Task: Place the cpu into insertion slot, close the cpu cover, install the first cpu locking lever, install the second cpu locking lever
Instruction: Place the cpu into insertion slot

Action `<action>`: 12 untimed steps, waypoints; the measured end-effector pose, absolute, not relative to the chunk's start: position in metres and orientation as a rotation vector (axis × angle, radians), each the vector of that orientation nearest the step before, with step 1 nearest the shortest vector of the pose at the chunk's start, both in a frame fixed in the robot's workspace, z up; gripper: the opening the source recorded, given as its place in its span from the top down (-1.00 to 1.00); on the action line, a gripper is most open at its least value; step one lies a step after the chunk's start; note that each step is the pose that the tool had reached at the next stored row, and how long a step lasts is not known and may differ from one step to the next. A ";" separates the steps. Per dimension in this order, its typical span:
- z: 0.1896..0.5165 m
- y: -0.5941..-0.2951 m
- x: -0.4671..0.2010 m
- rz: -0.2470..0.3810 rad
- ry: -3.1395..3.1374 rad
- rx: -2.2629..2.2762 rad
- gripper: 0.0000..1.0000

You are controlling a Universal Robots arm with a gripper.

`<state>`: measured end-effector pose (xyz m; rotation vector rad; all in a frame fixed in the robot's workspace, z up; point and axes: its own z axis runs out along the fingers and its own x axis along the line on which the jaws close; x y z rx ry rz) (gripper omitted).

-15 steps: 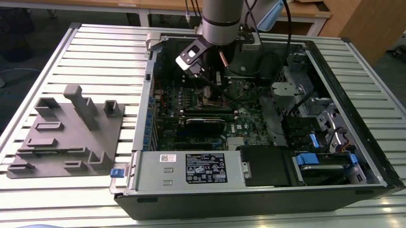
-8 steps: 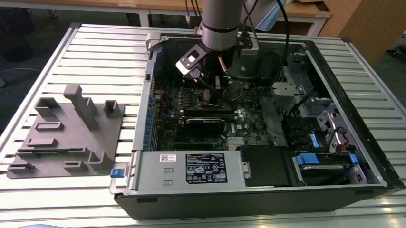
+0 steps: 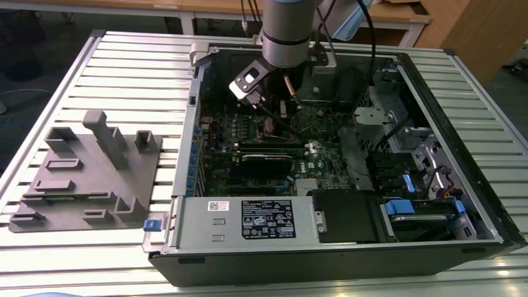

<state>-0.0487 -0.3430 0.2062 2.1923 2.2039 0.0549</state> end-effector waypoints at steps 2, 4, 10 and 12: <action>0.204 -0.343 -0.049 0.055 2.203 2.193 -0.08; 0.202 -0.343 -0.049 0.055 2.202 2.194 -0.08; 0.202 -0.340 -0.049 0.055 2.201 2.195 -0.08; 0.201 -0.339 -0.049 0.055 2.201 2.195 -0.08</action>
